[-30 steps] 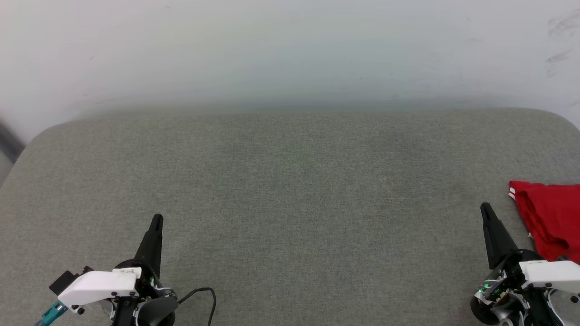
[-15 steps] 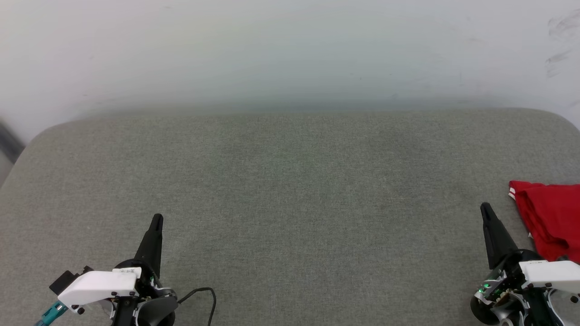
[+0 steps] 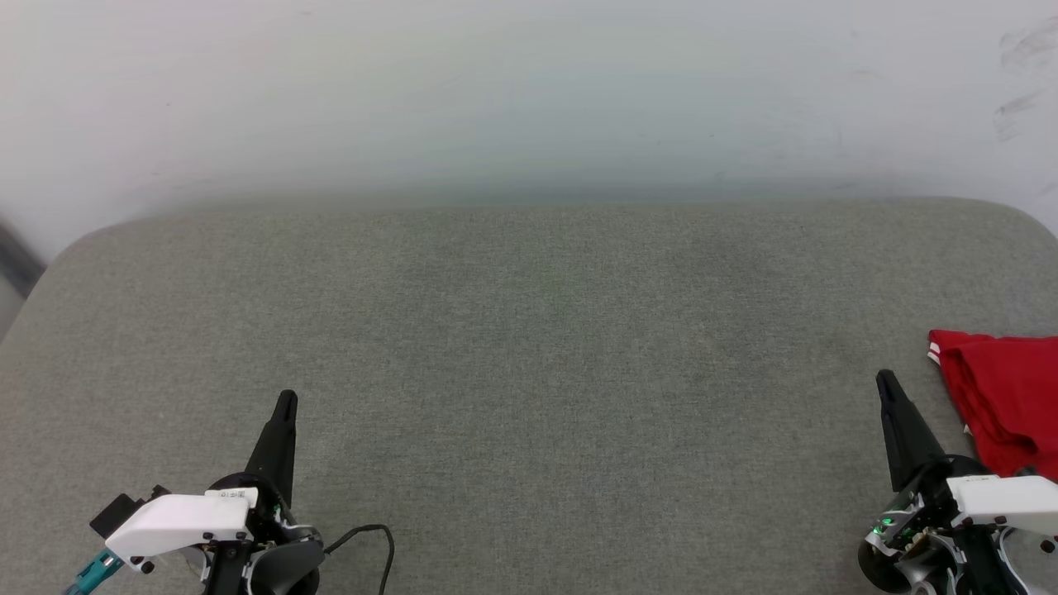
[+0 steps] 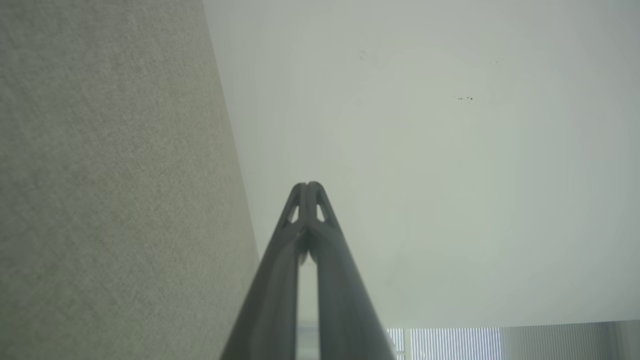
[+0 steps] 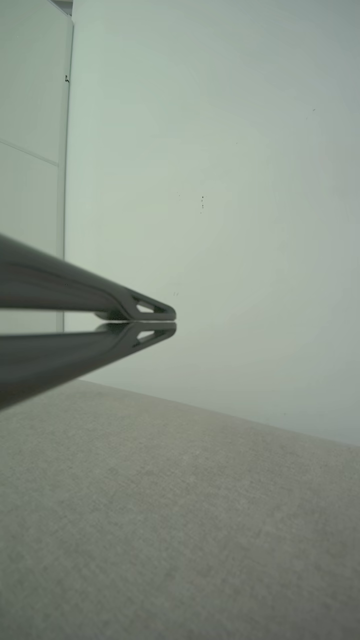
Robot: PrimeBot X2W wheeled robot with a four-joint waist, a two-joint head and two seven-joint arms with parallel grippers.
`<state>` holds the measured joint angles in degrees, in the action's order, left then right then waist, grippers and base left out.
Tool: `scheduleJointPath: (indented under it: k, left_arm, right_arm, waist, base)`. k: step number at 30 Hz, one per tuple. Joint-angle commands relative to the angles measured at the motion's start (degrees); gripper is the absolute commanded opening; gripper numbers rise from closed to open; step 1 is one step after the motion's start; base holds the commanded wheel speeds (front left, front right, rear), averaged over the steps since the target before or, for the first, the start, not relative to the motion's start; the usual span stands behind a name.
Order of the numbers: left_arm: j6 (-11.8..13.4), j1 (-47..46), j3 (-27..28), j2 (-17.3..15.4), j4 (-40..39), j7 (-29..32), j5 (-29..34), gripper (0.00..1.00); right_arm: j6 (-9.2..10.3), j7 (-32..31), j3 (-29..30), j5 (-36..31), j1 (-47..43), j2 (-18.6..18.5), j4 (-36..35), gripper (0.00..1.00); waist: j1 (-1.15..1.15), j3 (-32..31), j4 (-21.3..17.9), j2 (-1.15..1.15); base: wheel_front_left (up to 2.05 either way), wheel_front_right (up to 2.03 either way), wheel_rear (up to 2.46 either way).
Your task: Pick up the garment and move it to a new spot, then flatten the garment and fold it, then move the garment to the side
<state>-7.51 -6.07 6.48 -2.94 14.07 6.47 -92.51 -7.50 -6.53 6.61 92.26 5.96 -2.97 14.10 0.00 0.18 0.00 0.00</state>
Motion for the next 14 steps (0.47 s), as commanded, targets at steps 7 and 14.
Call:
scheduleJointPath:
  k: [7, 14]
  left_arm:
    - [-0.21, -0.33, 0.25, 0.12, 0.01, 0.21, 0.08, 0.00]
    - [-0.21, -0.33, 0.26, 0.13, 0.00, 0.23, 0.09, 0.00]
  right_arm:
    - [0.02, -0.05, -0.03, 0.24, 0.60, 0.19, 0.07, 0.00]
    - [0.02, -0.04, -0.04, 0.24, 0.60, 0.19, 0.07, 0.00]
  waist:
    - [0.00, 0.00, 0.00, 0.00]
    - [0.00, 0.00, 0.00, 0.00]
  base:
    - [0.00, 0.00, 0.00]
    - [0.00, 0.00, 0.00]
